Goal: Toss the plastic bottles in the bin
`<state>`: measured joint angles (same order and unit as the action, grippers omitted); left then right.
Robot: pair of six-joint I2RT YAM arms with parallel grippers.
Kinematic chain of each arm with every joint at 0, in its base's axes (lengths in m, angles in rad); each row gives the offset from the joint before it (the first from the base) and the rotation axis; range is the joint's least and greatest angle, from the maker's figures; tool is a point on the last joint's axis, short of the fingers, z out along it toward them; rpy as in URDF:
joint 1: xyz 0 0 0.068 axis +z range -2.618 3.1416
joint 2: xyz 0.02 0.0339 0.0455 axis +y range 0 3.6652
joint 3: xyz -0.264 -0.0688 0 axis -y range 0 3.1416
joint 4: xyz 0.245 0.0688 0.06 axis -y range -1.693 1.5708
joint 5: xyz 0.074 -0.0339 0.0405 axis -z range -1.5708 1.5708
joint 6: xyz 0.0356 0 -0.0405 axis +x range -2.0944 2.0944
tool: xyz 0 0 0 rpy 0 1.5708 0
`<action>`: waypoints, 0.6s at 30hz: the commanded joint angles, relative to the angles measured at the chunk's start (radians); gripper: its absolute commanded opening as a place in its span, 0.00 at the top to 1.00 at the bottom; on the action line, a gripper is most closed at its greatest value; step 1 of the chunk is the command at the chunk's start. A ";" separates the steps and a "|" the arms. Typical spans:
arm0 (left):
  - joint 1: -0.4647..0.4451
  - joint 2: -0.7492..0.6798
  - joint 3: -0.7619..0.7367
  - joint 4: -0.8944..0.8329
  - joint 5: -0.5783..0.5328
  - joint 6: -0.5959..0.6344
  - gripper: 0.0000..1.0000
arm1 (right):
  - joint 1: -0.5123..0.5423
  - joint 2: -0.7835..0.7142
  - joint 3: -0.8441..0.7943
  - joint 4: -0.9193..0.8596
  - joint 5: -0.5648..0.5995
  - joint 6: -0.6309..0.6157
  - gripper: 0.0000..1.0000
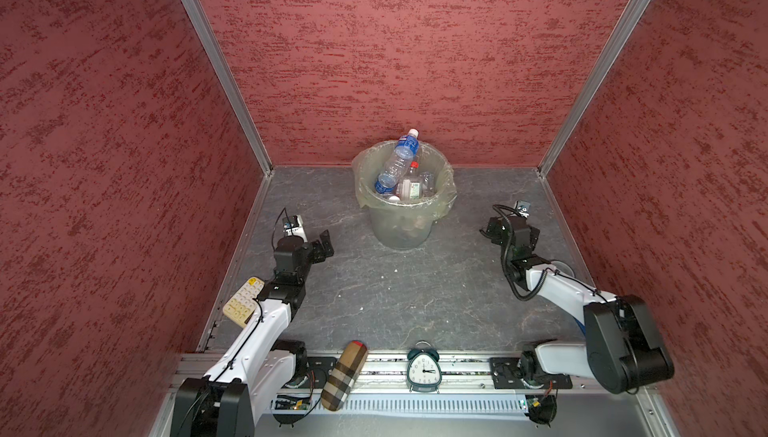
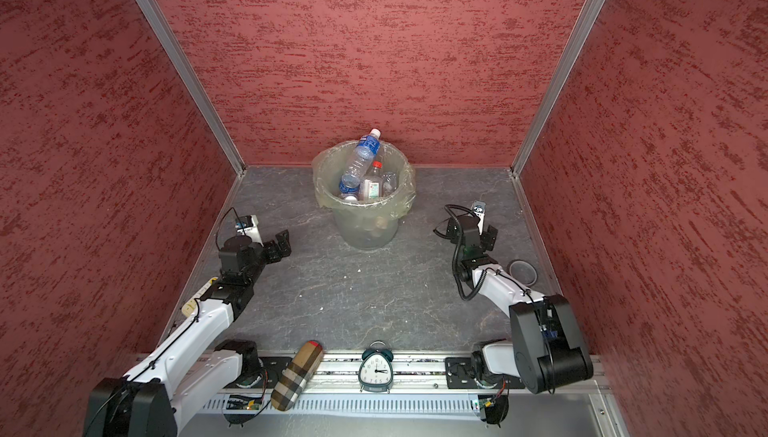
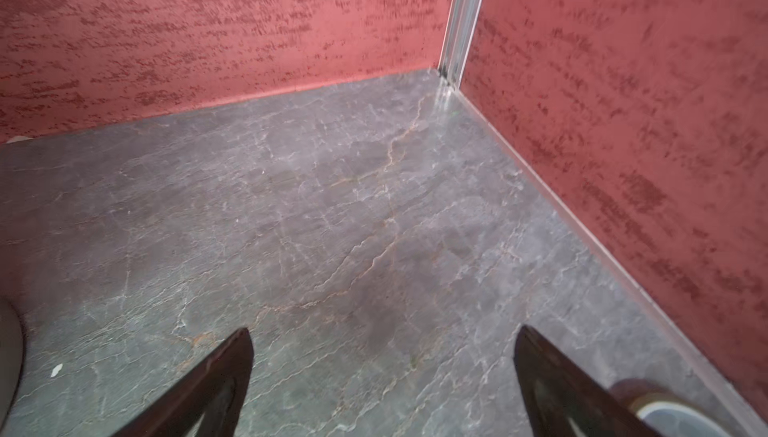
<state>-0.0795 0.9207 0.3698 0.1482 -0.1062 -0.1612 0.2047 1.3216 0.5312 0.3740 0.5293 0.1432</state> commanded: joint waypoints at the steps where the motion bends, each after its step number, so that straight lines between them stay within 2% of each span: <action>1: 0.007 0.009 -0.044 0.185 -0.013 0.117 0.01 | -0.011 -0.011 -0.082 0.283 0.020 -0.146 0.01; 8: 0.033 0.188 -0.086 0.443 0.062 0.178 0.01 | -0.020 0.113 -0.161 0.528 -0.075 -0.247 0.02; 14: 0.044 0.369 -0.071 0.636 0.105 0.212 0.01 | -0.040 0.180 -0.165 0.619 -0.199 -0.299 0.01; 18: 0.071 0.442 -0.051 0.708 0.151 0.217 0.01 | -0.095 0.162 -0.175 0.609 -0.278 -0.254 0.02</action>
<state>-0.0284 1.3312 0.2939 0.7307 -0.0044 0.0273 0.1471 1.4960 0.3740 0.9043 0.3374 -0.1127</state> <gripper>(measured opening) 0.994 0.984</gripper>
